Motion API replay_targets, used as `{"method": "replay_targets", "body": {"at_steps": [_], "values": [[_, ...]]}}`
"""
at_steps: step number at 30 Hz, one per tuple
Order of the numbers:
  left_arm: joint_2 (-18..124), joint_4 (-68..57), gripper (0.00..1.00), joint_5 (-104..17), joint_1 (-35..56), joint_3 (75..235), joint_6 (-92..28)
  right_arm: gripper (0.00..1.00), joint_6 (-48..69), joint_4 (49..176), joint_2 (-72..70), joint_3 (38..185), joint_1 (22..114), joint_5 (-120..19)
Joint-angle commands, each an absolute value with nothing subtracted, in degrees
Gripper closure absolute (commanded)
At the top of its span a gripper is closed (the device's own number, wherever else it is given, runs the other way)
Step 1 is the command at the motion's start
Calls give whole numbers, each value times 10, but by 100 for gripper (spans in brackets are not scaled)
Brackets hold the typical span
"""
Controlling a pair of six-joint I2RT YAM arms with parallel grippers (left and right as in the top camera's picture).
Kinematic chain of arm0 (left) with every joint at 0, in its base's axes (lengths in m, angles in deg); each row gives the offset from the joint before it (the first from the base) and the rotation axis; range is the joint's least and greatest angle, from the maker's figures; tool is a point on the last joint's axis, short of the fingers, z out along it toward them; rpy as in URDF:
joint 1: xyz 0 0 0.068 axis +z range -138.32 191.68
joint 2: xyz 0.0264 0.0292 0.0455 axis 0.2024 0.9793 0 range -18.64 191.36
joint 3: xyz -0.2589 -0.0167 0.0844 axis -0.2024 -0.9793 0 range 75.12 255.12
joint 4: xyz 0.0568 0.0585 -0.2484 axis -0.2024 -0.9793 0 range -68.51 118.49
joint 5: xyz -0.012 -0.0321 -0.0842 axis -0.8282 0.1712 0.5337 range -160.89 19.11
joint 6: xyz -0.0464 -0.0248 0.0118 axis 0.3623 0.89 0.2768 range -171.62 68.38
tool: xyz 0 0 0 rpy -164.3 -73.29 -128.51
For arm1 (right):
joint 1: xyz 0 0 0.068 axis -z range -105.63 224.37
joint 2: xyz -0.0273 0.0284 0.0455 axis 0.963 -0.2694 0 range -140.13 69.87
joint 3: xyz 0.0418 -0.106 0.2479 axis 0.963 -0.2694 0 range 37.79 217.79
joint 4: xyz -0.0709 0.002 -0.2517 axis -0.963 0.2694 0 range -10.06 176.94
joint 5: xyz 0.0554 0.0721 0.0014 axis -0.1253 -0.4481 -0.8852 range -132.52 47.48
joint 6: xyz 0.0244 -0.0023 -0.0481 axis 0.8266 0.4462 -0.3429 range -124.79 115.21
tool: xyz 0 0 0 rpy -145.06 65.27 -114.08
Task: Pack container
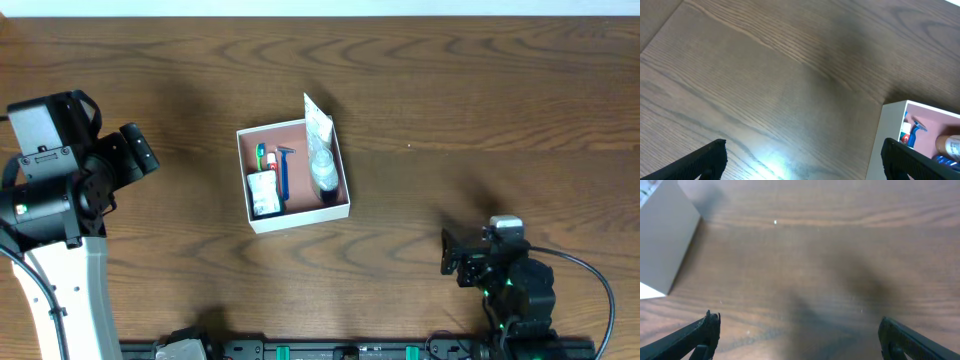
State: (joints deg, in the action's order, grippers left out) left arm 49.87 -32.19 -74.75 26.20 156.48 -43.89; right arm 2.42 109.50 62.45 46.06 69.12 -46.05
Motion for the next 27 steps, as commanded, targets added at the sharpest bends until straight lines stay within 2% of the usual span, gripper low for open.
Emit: {"method": "replay_targets", "body": {"at_steps": [1, 27], "values": [[498, -323, 2, -754, 264, 1570, -433, 1, 33, 1095, 637, 459, 698, -466], [474, -324, 2, -754, 253, 1568, -434, 1, 33, 1095, 635, 459, 698, -466]]}}
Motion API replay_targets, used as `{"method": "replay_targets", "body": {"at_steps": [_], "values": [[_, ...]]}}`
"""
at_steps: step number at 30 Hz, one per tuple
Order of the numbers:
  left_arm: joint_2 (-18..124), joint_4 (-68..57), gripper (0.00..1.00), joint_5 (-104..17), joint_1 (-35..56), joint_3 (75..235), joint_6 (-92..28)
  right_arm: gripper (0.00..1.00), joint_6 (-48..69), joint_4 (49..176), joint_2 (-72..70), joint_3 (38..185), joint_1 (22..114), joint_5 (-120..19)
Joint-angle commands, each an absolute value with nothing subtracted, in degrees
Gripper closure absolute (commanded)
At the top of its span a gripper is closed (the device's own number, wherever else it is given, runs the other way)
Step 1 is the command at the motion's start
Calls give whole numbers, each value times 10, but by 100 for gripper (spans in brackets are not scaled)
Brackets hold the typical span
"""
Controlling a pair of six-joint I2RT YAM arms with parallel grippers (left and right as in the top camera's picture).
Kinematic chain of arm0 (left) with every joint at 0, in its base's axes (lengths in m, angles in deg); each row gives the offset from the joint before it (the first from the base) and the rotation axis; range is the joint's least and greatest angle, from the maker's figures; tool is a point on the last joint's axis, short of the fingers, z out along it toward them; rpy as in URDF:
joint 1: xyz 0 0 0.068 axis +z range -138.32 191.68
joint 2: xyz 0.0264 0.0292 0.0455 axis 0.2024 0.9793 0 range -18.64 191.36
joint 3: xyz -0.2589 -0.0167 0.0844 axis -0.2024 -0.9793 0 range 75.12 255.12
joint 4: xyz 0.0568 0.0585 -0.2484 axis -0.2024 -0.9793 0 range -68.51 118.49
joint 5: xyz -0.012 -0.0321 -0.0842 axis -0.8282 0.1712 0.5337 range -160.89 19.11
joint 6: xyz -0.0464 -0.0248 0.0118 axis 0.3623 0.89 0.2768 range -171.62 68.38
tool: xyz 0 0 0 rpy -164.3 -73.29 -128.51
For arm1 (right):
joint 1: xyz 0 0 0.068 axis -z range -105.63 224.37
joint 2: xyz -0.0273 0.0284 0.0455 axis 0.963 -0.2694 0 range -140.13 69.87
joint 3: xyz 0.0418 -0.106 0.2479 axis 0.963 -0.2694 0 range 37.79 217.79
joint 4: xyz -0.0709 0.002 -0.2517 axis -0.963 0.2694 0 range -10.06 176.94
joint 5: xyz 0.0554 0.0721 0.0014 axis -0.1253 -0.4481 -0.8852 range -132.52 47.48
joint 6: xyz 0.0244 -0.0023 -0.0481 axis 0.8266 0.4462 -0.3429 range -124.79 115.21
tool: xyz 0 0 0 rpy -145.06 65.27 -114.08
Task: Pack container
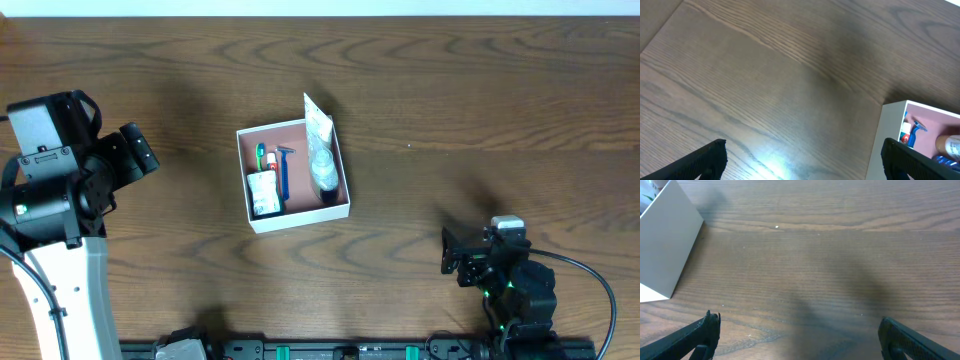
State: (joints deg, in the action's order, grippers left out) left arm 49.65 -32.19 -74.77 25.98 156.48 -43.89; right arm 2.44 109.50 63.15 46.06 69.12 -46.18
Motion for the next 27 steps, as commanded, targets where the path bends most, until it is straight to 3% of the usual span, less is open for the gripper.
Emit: {"method": "replay_targets", "body": {"at_steps": [1, 11, 27], "values": [[462, -324, 2, -755, 243, 1567, -434, 1, 33, 1095, 635, 459, 698, -466], [288, -374, 2, -793, 147, 1484, -499, 1, 33, 1095, 635, 459, 698, -466], [-33, -92, 2, -777, 149, 996, -466, 1, 33, 1095, 635, 459, 698, -466]]}}
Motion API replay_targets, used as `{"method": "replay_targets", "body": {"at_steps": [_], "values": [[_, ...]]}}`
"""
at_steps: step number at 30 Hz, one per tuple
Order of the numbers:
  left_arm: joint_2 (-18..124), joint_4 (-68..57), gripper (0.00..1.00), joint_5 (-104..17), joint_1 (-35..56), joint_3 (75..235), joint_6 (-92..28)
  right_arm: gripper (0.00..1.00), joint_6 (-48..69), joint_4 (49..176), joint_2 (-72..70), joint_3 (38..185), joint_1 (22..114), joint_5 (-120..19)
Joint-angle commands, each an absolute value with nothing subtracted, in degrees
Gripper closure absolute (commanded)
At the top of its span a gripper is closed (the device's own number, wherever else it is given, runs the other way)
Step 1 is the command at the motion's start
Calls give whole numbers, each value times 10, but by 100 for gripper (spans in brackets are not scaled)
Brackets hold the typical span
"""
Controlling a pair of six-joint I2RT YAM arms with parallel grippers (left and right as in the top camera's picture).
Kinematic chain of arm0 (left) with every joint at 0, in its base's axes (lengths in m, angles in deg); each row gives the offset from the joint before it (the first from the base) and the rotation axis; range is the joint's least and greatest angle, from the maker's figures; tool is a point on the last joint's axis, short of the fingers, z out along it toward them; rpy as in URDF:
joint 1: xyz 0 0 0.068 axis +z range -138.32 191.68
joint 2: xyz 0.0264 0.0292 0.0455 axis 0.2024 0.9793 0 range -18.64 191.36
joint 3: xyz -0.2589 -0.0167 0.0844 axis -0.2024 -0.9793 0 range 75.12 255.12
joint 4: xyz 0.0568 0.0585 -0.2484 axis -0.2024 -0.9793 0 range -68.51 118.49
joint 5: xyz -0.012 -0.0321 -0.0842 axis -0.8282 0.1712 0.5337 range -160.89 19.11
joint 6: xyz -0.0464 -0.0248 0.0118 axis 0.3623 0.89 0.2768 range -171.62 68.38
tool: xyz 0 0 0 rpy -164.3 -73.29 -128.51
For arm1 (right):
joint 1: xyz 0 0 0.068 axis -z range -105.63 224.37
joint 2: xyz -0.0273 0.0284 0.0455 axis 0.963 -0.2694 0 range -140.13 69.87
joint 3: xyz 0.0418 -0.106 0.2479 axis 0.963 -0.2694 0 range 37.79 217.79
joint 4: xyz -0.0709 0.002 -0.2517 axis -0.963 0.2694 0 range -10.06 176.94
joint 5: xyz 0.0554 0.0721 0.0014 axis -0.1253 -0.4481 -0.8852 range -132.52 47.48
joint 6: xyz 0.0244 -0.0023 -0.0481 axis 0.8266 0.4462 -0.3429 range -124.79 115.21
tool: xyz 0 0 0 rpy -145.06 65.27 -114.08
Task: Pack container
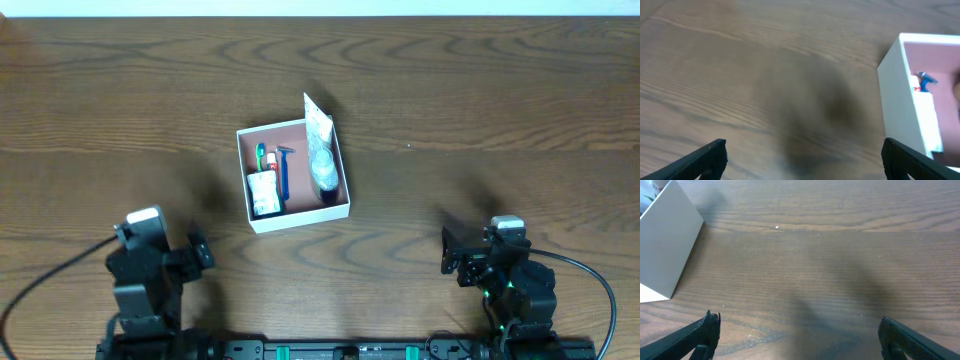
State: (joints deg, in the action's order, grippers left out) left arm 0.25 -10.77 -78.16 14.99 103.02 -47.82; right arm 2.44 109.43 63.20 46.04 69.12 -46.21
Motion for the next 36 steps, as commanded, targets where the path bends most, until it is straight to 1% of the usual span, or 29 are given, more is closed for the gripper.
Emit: {"method": "replay_targets", "body": {"at_steps": [1, 19, 36], "values": [[-45, -88, 2, -776, 149, 983, -466, 1, 33, 1095, 635, 459, 698, -466], [-170, -84, 2, -776, 149, 843, -466, 1, 33, 1095, 635, 459, 698, -466], [-177, -85, 2, -776, 149, 841, -466, 1, 33, 1095, 635, 459, 698, -466]]}}
